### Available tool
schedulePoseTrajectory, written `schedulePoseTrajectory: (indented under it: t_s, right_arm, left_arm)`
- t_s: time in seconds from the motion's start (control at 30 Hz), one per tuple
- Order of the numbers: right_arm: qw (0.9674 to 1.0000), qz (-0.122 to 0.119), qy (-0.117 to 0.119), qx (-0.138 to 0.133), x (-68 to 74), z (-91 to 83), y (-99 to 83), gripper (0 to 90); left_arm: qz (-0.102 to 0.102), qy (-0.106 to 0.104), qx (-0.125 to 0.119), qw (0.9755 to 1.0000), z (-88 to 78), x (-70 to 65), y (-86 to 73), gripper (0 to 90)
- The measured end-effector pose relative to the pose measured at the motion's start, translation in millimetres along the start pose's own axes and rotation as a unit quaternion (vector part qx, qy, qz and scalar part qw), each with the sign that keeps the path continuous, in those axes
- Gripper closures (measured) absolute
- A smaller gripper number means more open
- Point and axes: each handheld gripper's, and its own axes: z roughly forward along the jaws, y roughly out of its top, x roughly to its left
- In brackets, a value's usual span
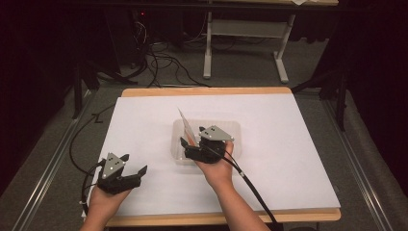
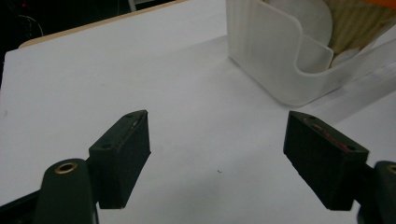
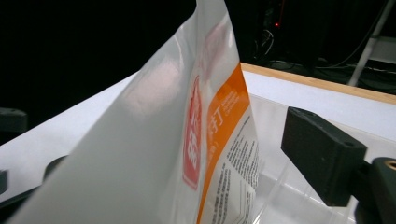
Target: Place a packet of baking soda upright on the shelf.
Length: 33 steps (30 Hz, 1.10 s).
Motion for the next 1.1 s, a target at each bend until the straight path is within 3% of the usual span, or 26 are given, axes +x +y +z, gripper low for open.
schedulePoseTrajectory:
  t_s: [0.37,0.73,0.9,1.1]
  right_arm:
    - [0.9997,-0.007,0.025,-0.002,-7.3,-33.9,5.1,22.5]
    - [0.9989,0.001,0.044,-0.017,-32.1,-90.5,-5.4,23.9]
    - [0.9997,0.003,0.015,-0.021,-56.4,-117.7,-11.3,25.0]
    - [0.9985,0.005,-0.054,-0.009,-99.7,-148.6,-23.8,26.4]
  left_arm:
    - [-0.005,0.005,0.002,1.0000,-0.7,1.0,-1.0,23.1]
    - [-0.013,0.012,0.005,0.9998,-1.7,3.2,-2.7,23.1]
    - [-0.014,0.012,0.010,0.9998,0.1,2.2,-3.8,23.1]
    - [-0.015,0.014,0.012,0.9997,0.8,0.5,-4.8,23.1]
